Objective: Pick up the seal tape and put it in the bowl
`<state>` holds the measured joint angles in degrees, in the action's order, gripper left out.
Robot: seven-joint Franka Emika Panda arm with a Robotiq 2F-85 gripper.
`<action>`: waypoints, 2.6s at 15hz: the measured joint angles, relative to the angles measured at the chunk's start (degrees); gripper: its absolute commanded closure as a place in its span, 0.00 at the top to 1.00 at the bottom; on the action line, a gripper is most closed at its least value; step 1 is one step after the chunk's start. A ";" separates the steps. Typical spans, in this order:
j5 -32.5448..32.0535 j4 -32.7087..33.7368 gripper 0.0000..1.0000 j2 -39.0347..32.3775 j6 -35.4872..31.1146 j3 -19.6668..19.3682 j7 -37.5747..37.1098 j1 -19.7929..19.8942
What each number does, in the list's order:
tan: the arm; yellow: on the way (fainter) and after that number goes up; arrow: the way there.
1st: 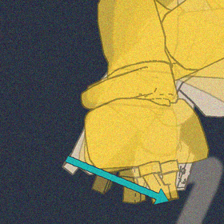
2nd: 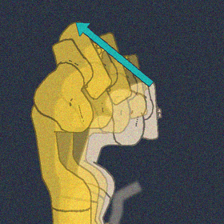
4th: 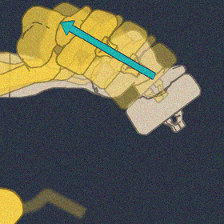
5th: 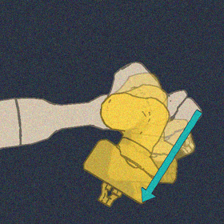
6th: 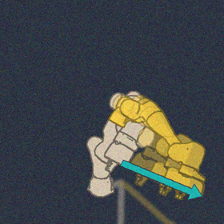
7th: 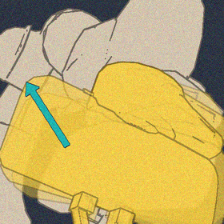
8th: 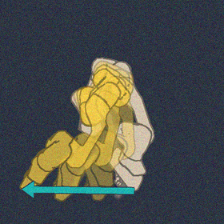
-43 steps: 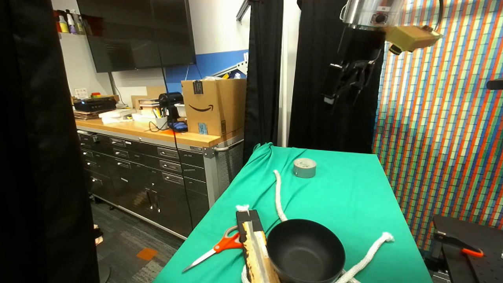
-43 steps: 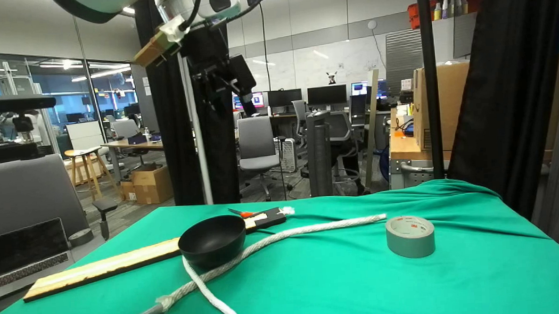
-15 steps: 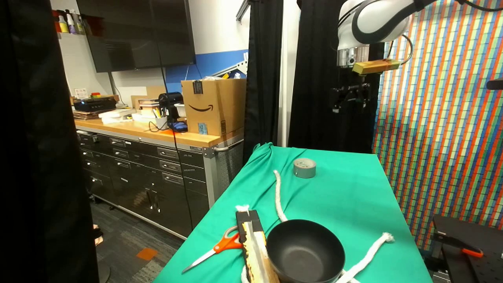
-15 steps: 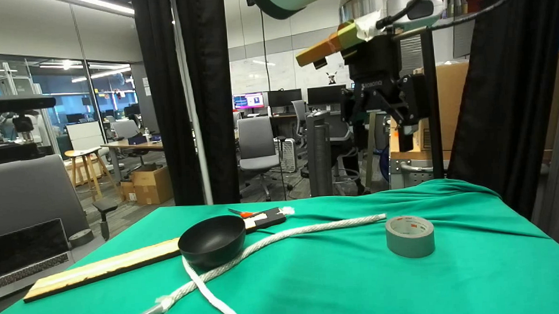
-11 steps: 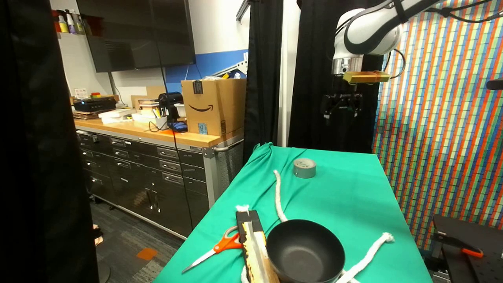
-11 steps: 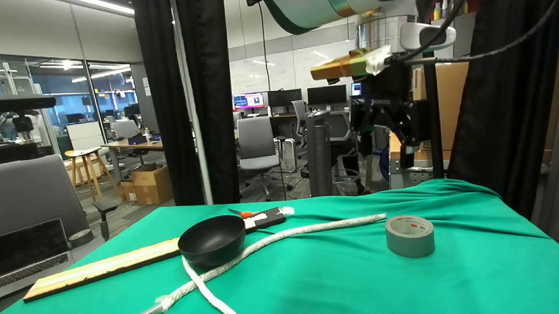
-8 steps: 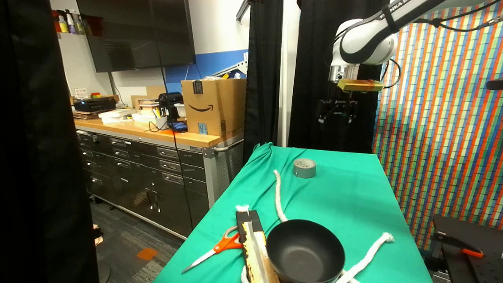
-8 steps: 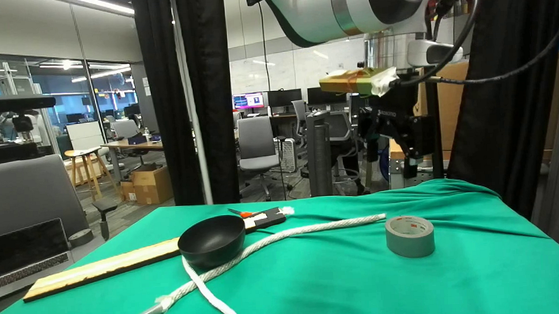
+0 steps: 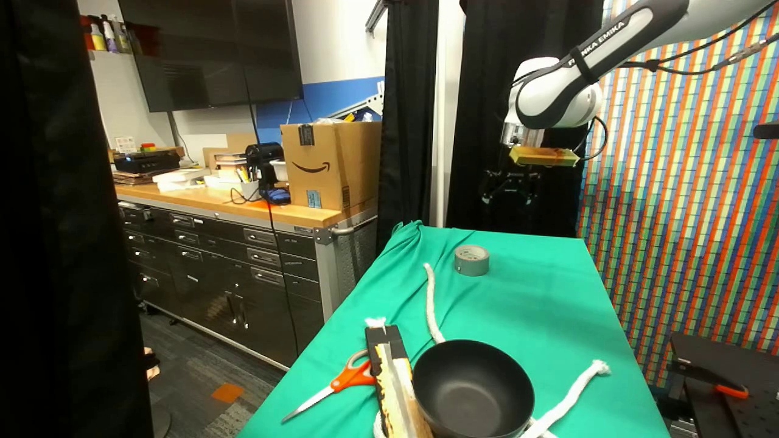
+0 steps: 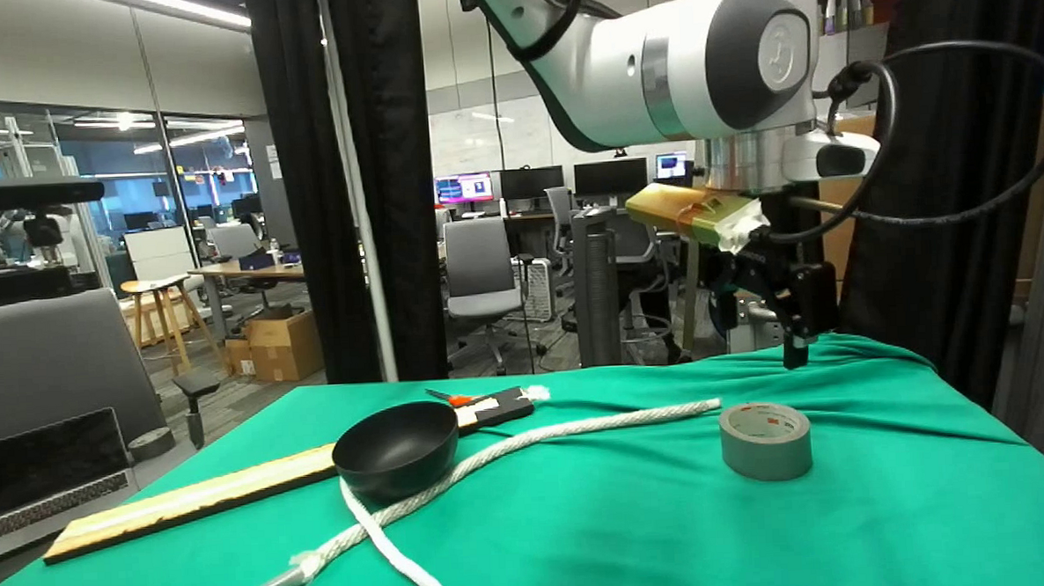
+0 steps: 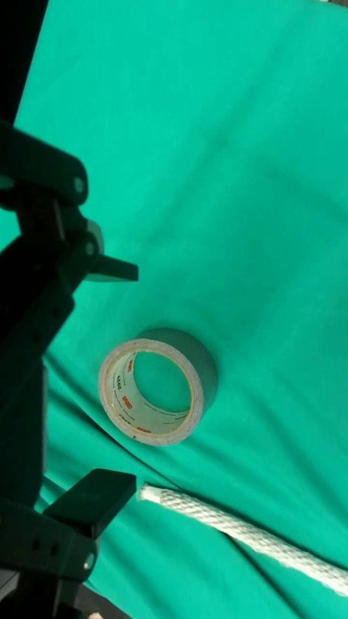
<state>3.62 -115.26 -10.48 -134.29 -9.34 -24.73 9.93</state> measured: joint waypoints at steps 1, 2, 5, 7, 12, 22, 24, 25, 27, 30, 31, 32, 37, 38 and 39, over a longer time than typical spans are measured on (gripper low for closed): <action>-0.05 0.00 1.00 -0.80 -0.93 0.00 -0.40 -0.11; -0.10 0.00 1.00 -1.57 -1.86 0.00 -0.82 -0.24; -0.11 0.00 1.00 -3.83 -4.37 0.00 -1.68 -0.65; -0.11 0.03 1.00 -5.17 -5.67 -0.05 -2.08 -0.85; -0.11 0.27 1.00 -8.20 -7.07 -0.41 -2.52 -0.99; -0.10 2.73 1.00 -14.32 -7.79 -1.93 -6.01 -1.91; -0.08 3.83 1.00 -15.46 -7.79 -2.20 -7.27 -2.12; -0.07 4.39 1.00 -16.01 -7.79 -2.29 -7.94 -2.18; -0.06 5.54 1.00 -17.10 -7.79 -2.41 -9.05 -2.20; -0.04 7.08 0.75 -18.60 -7.78 -2.52 -10.19 -2.20; -0.04 7.48 0.74 -19.03 -7.78 -2.55 -10.38 -2.20; -0.04 7.86 0.68 -19.45 -7.78 -2.57 -10.45 -2.20; -0.04 9.19 0.29 -21.24 -7.80 -2.71 -10.52 -2.20; -0.04 9.37 0.20 -21.52 -7.80 -2.74 -10.52 -2.20; -0.04 9.56 0.13 -21.77 -7.80 -2.77 -10.52 -2.20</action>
<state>3.59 -105.70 -32.25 -142.10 -12.11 -35.24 7.73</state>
